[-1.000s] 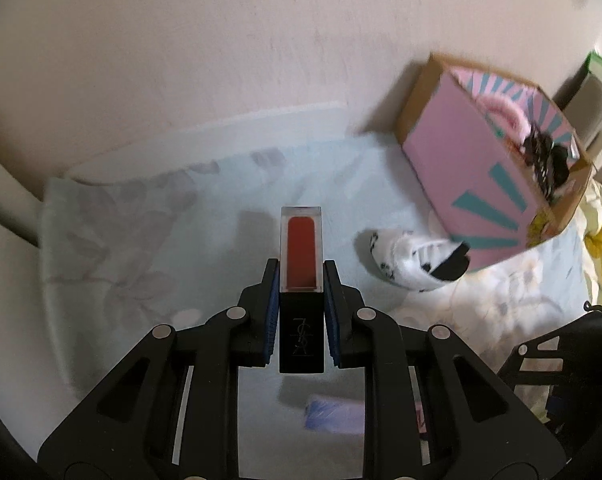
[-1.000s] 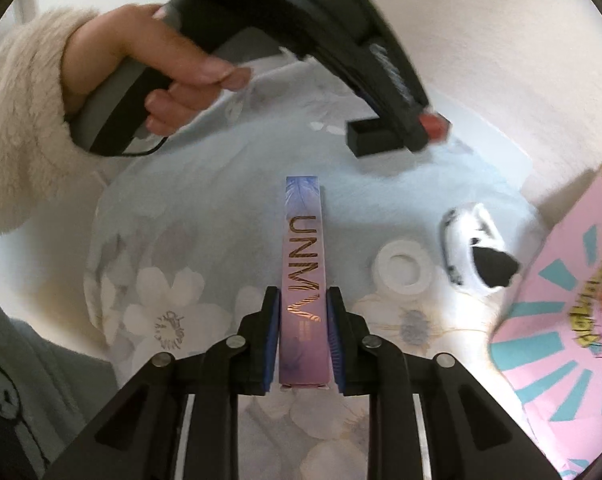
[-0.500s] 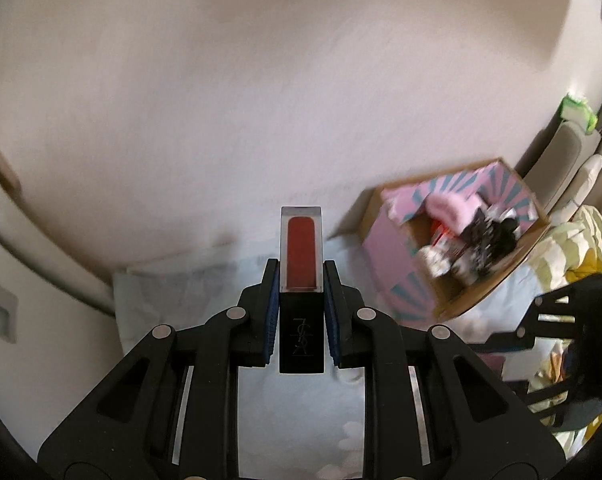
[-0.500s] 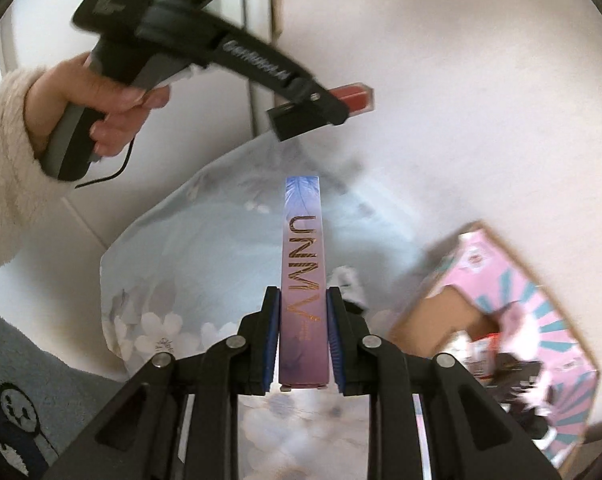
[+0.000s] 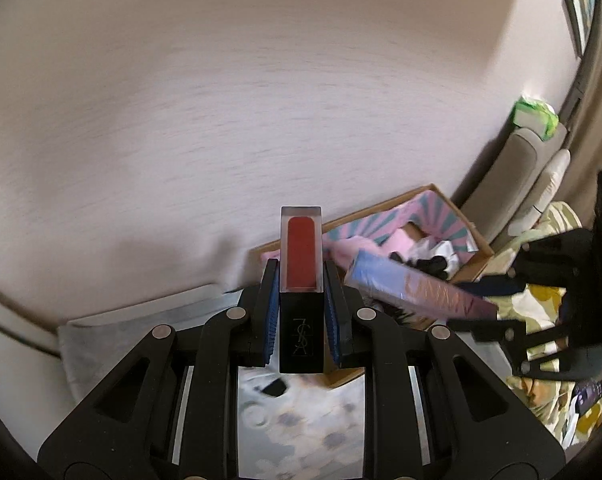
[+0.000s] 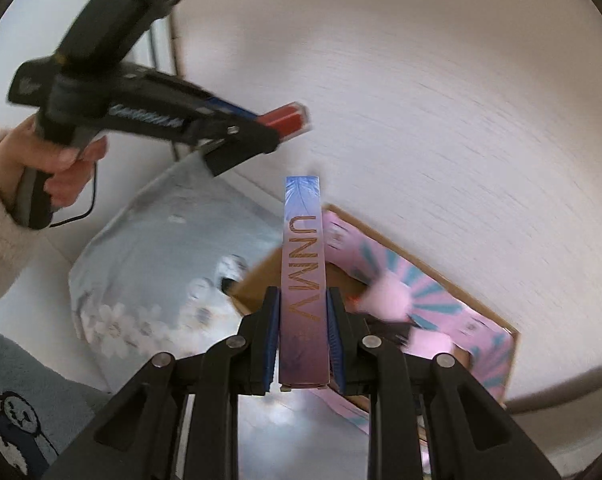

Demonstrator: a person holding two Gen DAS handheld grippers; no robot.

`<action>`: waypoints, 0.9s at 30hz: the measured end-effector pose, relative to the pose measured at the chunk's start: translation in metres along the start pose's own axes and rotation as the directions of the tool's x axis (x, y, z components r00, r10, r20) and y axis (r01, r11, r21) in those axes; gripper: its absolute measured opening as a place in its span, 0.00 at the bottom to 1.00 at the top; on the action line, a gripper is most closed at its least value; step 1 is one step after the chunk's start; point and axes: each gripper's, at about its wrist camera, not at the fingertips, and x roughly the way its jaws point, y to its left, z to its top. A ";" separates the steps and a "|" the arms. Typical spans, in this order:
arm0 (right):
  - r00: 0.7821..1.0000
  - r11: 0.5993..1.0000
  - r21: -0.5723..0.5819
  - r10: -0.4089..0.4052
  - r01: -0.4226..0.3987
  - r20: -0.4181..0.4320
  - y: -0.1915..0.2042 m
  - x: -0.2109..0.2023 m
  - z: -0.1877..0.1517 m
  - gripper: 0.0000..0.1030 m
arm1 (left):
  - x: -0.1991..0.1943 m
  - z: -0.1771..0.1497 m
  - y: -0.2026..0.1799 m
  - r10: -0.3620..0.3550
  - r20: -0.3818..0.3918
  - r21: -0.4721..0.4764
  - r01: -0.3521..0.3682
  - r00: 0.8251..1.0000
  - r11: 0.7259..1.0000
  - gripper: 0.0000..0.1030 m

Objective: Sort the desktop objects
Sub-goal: 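Carry the lipstick over the box with the left tool while the right tool carries the tube, then open both tools to drop the lipstick and tube into the box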

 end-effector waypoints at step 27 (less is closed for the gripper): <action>0.985 0.987 0.157 0.058 -0.032 -0.165 -0.138 0.043 -0.072 0.22 | 0.126 -0.005 -0.078 0.001 -0.187 0.032 0.005 0.982 0.999 0.19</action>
